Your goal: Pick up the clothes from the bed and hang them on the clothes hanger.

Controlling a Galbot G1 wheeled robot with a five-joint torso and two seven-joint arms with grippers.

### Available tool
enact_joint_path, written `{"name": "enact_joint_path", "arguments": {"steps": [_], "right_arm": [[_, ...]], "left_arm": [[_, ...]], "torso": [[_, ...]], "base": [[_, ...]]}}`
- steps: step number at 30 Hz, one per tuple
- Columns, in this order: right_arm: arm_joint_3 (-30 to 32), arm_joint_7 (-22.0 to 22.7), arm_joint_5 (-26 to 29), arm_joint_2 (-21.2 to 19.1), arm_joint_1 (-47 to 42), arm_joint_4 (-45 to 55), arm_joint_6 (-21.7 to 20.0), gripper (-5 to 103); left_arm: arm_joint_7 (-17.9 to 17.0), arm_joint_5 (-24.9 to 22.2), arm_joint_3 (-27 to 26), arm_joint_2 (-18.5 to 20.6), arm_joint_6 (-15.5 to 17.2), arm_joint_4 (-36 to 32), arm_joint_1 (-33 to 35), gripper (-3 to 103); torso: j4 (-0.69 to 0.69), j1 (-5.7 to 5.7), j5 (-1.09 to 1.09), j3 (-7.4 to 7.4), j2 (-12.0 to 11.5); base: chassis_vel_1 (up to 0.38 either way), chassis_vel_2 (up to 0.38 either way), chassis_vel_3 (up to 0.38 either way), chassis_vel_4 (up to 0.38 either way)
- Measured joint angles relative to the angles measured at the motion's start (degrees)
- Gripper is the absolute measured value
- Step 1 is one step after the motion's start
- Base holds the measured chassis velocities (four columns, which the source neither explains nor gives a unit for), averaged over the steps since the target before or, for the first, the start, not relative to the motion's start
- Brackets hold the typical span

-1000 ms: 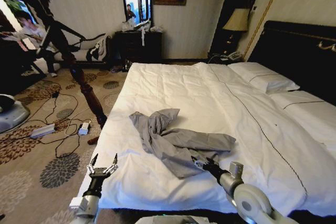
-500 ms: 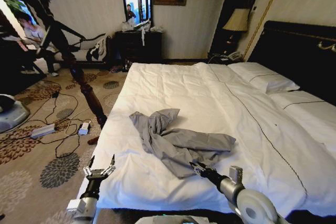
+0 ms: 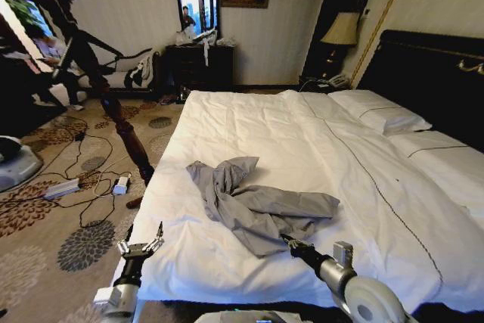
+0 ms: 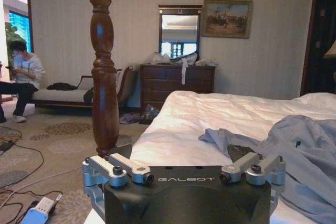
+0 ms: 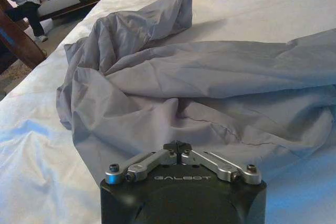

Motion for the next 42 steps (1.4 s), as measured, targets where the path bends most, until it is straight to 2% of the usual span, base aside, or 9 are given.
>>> {"name": "enact_joint_path", "arguments": {"steps": [6,9,13,15,16,17,26,35,42], "right_arm": [[-0.2,-0.5,-0.2,0.2,1.3,-0.6,1.3,0],[1.0,-1.2,3.7,-0.2,2.9,-0.7,-0.1,2],[5.1,-2.4,17.4,-2.9,7.2,-0.3,-9.9,19],[5.4,-2.4,18.5,-3.3,7.9,-0.4,-11.0,19],[5.7,-2.0,20.6,-4.1,9.4,-0.7,-13.2,30],[5.7,-1.8,21.1,-4.3,9.9,-0.9,-13.8,30],[3.9,0.0,22.9,-4.8,13.7,-6.9,-16.1,63],[2.6,-2.4,23.9,-3.5,14.6,-8.8,-17.6,96],[0.8,-4.8,20.1,-2.8,14.7,-9.4,-18.4,100]], "left_arm": [[-0.2,-0.2,-0.1,0.1,0.0,0.3,0.1,100],[-0.3,-0.1,-0.2,0.1,0.0,0.5,0.2,100],[-0.4,0.5,0.1,0.0,0.0,0.6,0.4,100],[-0.4,0.6,0.2,-0.1,0.0,0.6,0.4,100],[-0.4,0.7,0.2,-0.1,0.0,0.5,0.4,100],[-0.5,0.7,0.2,-0.1,0.0,0.5,0.4,100],[-0.6,0.8,0.0,-0.1,0.0,1.0,0.2,100],[-0.6,1.7,0.6,-0.7,0.1,2.3,-0.6,100],[-0.7,1.9,0.9,-0.9,0.3,2.8,-1.2,100]], "torso": [[-0.01,0.0,0.0,0.0,0.0],[0.0,0.0,0.01,0.0,0.0],[0.0,0.0,0.0,0.0,0.0],[0.01,0.0,0.0,0.0,0.0],[0.01,0.0,0.0,0.0,0.0],[0.01,0.0,0.0,0.0,0.0],[0.0,0.0,0.01,0.0,0.0],[0.0,0.0,0.0,0.0,0.0],[0.0,-0.01,0.0,0.0,0.0]], "base": [[0.0,0.0,0.0,0.0],[0.0,0.0,0.0,0.0],[0.0,0.0,0.0,0.0],[0.0,0.0,0.0,0.0],[0.0,0.0,0.0,0.0],[0.0,0.0,0.0,0.0],[0.0,0.0,0.0,0.0],[0.0,0.0,0.0,0.0],[0.0,0.0,0.0,0.0]]}}
